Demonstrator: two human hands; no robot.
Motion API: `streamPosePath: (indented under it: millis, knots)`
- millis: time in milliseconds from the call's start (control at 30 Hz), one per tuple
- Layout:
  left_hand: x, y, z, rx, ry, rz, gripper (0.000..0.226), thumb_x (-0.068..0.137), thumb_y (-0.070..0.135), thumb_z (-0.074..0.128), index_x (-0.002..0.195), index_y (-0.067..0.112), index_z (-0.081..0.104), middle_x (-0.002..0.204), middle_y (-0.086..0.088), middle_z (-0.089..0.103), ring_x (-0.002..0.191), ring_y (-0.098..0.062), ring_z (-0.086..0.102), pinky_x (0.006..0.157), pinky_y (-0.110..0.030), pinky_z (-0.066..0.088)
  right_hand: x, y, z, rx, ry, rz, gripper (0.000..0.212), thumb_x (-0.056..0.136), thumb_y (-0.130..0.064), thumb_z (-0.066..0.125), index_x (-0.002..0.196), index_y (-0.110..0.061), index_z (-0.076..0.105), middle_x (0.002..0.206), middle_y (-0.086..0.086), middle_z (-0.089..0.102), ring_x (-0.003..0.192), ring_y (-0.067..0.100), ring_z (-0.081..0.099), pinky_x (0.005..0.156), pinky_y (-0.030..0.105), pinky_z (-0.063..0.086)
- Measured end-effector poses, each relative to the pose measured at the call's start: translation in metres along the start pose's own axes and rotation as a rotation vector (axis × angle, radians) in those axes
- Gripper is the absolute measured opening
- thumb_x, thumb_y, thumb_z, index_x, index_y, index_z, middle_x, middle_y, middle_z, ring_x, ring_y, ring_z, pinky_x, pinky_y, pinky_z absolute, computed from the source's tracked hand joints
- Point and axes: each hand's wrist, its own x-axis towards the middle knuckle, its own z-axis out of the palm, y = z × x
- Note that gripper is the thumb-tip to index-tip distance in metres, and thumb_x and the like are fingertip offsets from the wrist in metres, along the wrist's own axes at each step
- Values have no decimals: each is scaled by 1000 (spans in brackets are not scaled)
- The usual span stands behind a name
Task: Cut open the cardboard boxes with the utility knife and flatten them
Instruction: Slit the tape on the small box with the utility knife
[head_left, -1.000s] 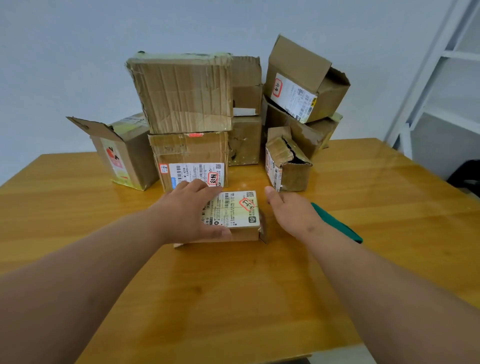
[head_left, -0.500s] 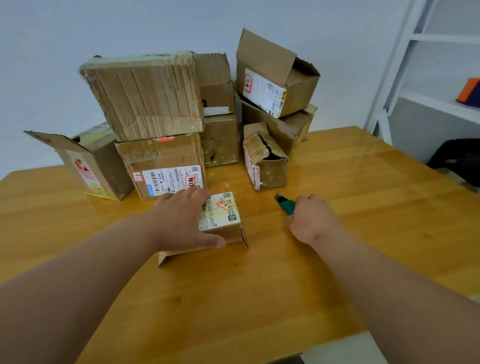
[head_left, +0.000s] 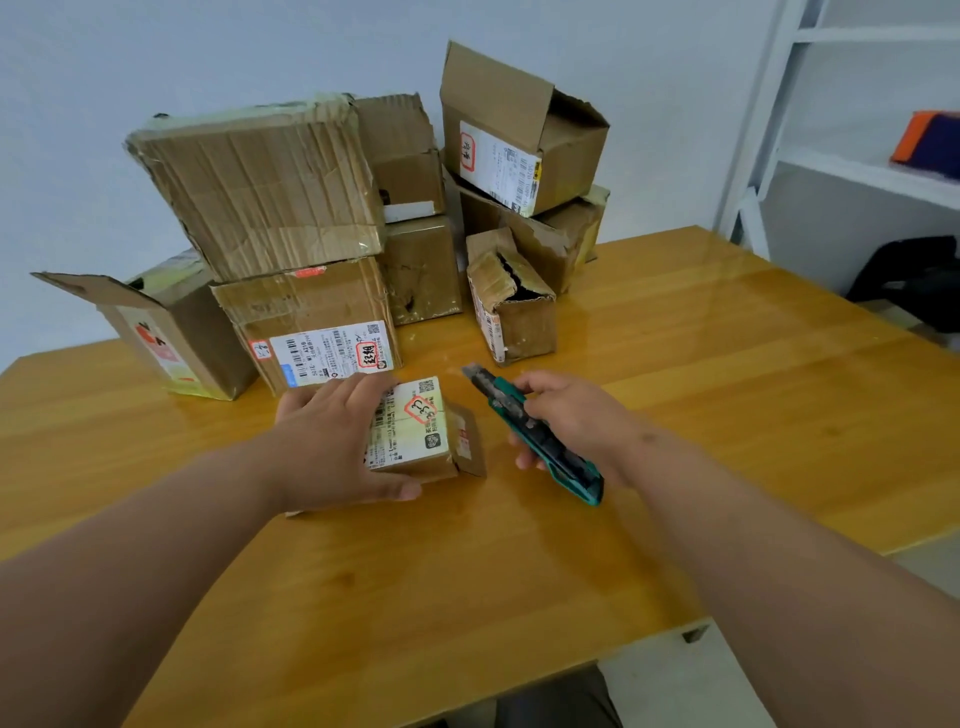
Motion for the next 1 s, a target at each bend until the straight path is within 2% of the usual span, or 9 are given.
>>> streamPosePath:
  millis: [100,233,433,667,1000]
  knots:
    - [-6,1,2,-24,12,-12,120,48,104,19,146,35,7,151,9,28,139,-14,23,115,-44,11,-6,2,2,-14,-39,-53,27,102,-14,40,122,-21,57,84,13,70,61,20,65,59,29,52]
    - [-14,5,6,-79,56,-19,115,51,97,30,145,34,12,148,8,32,137,-14,26,114,-43,12,-9,9,4,-153,-65,-125,27,102,-34,51,128,-31,55,75,1,71,58,13,66,63,27,52]
    - [-17,6,13,-100,99,-27,113,51,96,35,143,35,16,145,9,35,135,-14,28,114,-42,11,-11,11,8,-245,-66,-168,31,101,-32,52,132,-28,55,72,-1,71,55,11,65,53,19,51]
    - [-17,7,15,-107,111,-36,112,50,95,37,143,36,16,145,8,36,134,-14,28,113,-42,11,-12,15,9,-205,-92,-143,39,102,-29,52,140,-23,52,72,3,70,55,13,64,58,25,52]
    - [-14,4,18,-106,111,-32,113,50,96,35,143,37,15,146,8,35,135,-15,28,113,-43,12,-5,22,12,-119,-106,-145,53,87,-33,73,136,-25,54,65,-1,70,54,13,63,55,22,52]
